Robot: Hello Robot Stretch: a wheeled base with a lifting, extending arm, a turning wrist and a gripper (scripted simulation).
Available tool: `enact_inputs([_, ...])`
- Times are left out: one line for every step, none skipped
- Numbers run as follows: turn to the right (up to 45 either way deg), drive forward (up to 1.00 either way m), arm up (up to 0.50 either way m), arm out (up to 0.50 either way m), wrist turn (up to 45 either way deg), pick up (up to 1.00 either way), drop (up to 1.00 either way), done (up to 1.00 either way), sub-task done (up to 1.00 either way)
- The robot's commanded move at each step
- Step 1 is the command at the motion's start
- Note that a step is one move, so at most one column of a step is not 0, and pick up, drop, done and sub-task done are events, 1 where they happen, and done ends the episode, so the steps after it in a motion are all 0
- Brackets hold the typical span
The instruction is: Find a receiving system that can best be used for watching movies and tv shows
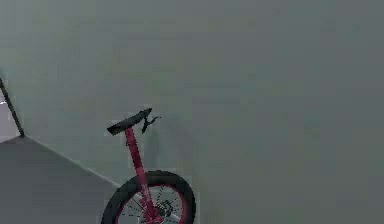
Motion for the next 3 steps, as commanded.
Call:
enact_inputs([-45.0, 0.0, 0.0, 0.0, 0.0, 0.0, 0.0, 0.0, 0.0])
enact_inputs([-45.0, 0.0, 0.0, 0.0, 0.0, 0.0, 0.0, 0.0, 0.0])
enact_inputs([0.0, 0.05, 0.0, 0.0, 0.0, 0.0, 0.0, 0.0, 0.0])
